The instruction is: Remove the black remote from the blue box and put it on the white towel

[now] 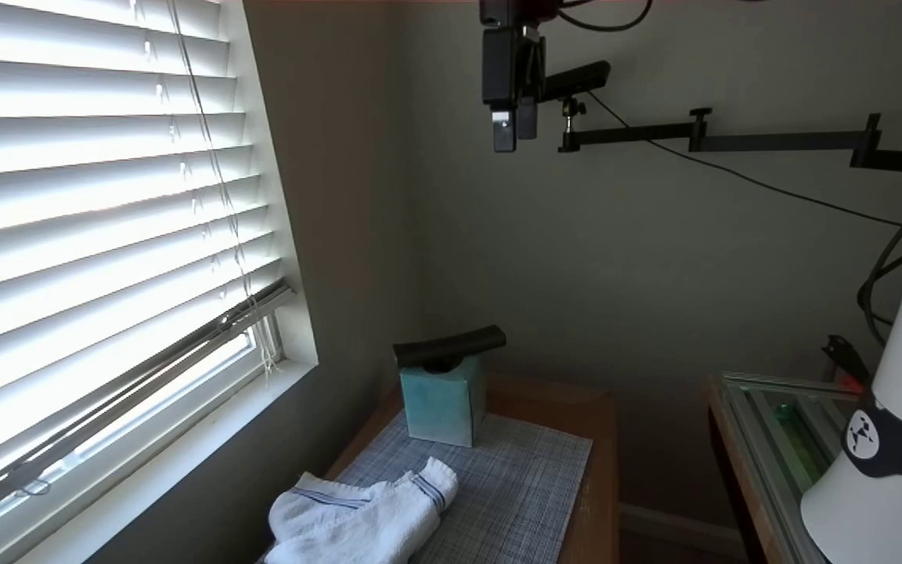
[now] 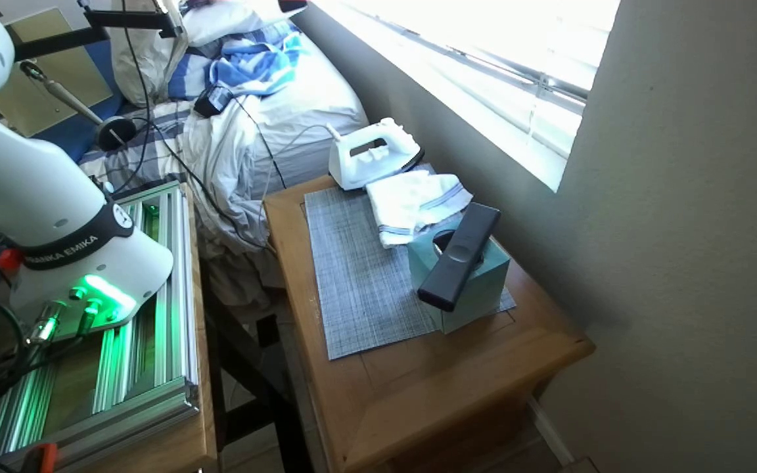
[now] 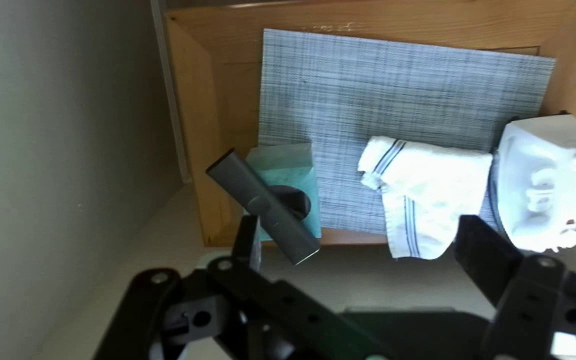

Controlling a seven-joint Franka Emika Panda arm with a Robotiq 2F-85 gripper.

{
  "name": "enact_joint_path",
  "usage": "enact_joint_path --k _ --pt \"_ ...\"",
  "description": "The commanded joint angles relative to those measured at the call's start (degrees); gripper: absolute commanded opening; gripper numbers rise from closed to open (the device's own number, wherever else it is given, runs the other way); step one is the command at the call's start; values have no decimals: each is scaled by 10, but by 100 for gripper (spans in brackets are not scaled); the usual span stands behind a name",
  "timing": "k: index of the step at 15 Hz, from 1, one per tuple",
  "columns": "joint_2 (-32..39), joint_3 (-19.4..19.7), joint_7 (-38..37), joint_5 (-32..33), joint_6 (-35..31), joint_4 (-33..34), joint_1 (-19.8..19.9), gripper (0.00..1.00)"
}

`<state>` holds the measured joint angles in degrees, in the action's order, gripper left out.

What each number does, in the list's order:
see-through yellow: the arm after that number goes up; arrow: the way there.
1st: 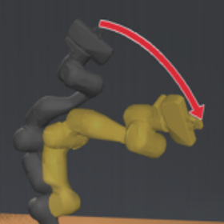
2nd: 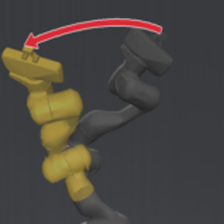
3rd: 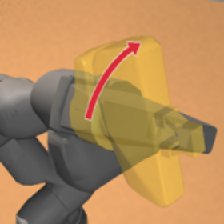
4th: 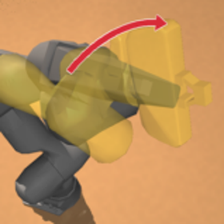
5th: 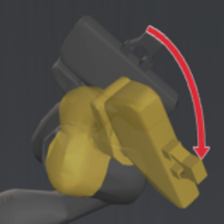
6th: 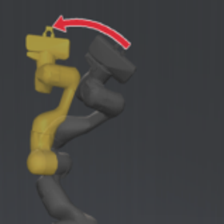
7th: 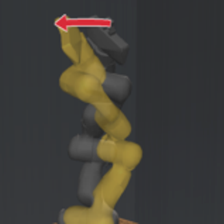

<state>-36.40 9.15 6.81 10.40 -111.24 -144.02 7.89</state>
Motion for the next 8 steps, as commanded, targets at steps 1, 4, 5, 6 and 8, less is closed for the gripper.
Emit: enact_joint_path --k 1,4,5,6,8 --pt "121 40 52 16 -53 53 8 100" --pt "216 59 90 -3 -80 79 3 100" --pt "251 57 85 7 -92 87 9 100" --pt "280 56 84 7 -99 95 11 100" --pt "327 49 74 6 -100 112 13 100"
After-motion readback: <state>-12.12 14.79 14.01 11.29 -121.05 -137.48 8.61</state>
